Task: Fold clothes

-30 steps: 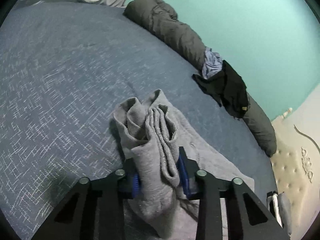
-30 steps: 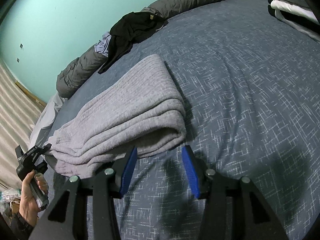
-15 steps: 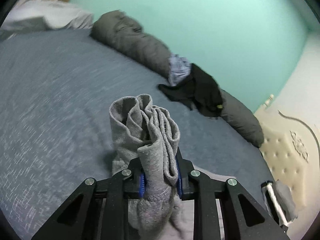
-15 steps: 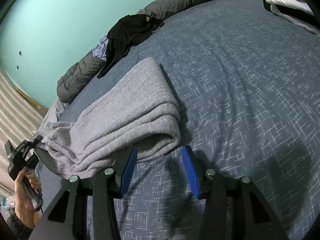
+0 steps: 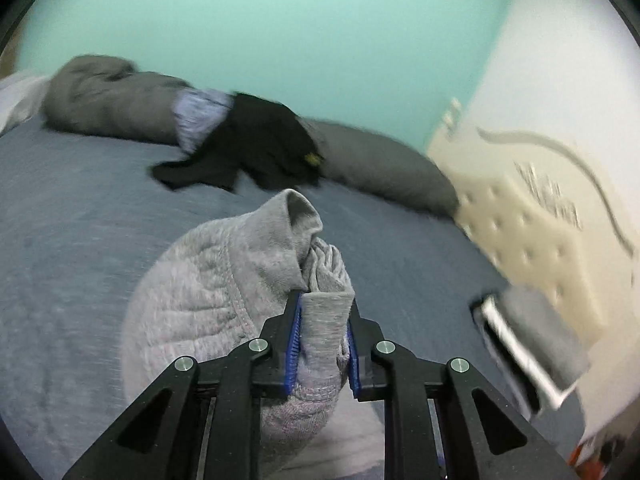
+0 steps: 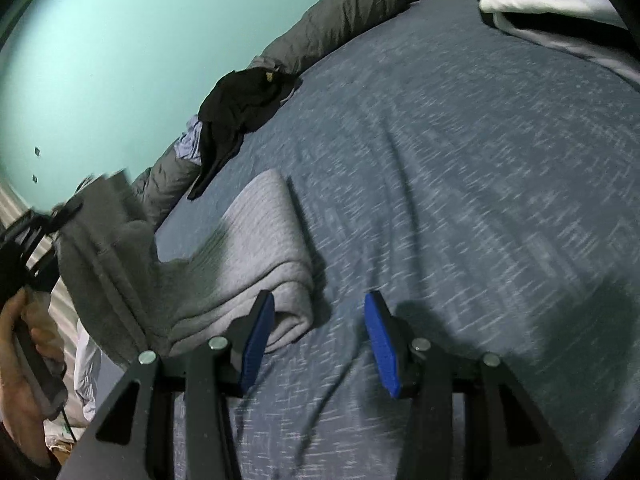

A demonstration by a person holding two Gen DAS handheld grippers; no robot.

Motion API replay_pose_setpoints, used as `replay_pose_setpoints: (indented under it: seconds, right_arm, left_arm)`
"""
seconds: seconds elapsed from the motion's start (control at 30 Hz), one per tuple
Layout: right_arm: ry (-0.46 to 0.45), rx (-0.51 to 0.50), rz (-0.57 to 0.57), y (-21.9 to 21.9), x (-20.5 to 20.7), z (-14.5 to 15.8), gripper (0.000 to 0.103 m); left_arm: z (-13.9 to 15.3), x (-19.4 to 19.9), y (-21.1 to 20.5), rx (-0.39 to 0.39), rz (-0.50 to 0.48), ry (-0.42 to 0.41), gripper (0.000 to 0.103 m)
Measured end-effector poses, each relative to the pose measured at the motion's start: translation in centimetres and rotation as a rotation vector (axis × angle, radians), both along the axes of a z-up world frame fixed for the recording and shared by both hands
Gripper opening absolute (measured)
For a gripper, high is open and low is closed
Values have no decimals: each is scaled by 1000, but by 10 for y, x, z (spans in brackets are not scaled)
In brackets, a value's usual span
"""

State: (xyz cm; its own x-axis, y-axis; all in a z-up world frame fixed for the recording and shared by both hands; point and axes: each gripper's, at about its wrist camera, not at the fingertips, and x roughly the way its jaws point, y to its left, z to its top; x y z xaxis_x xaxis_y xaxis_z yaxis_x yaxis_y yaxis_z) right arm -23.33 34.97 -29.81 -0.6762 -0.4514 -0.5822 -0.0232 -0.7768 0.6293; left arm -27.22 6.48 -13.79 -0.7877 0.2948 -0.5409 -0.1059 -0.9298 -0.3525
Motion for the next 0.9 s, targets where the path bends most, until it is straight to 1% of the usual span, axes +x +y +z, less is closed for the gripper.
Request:
replay_pose_setpoints:
  seconds: [0.07, 0.1, 0.17, 0.2, 0.23, 0.27, 0.33, 0.37, 0.4, 0.47, 0.53, 0.57, 0.6, 0.67, 0.77, 0.87, 0.9]
  right_arm:
    - [-15, -10, -10, 8, 1, -2, 48]
    - [-25, -15, -13, 12, 1, -3, 48]
    - [-43, -22, -15, 17, -1, -6, 48]
    - [-51, -20, -18, 20, -2, -7, 48]
    - [-55, -21, -24, 23, -3, -7, 48]
    - [-57, -22, -30, 26, -3, -7, 48]
    - [-56, -32, -36, 30, -5, -6, 48]
    - [-54, -30, -36, 31, -5, -5, 48]
    - [-51, -28, -37, 31, -5, -4, 48]
    - [-49, -27, -35, 30, -5, -4, 48]
    - [-49, -27, -32, 29, -5, -3, 48]
    - [-48, -27, -32, 28, -5, -3, 48]
    - [-47, -28, -32, 27, -5, -3, 48]
    - [-43, -27, -32, 25, -4, -2, 48]
    - [-29, -29, -29, 21, -6, 1, 48]
    - [-10, -40, -4, 12, -9, 3, 48]
    - [-2, -44, 9, 8, -9, 4, 48]
  left_arm:
    - [-22, -11, 35, -41, -59, -52, 20]
    - [-40, -19, 51, -56, -96, -95, 20]
    - [-71, -27, 73, -100, -141, -167, 21]
    - [-87, -30, 83, -122, -162, -201, 24]
    - [-95, -30, 88, -128, -172, -215, 24]
    - [-98, -28, 92, -132, -176, -212, 26]
    - [-95, -22, 99, -135, -190, -191, 42]
    - [-91, -20, 100, -121, -199, -184, 55]
    - [-84, -15, 99, -109, -206, -175, 62]
    - [-69, -3, 96, -88, -218, -156, 63]
    - [-49, 12, 86, -58, -233, -113, 63]
    - [-38, 20, 77, -51, -236, -87, 66]
    - [-30, 27, 64, -57, -223, -64, 72]
    - [-20, 39, 34, -80, -177, -33, 75]
    - [-28, 48, -5, -140, -103, -44, 75]
    - [-54, 54, -42, -183, -22, -84, 75]
    - [-61, 56, -48, -189, -7, -93, 75]
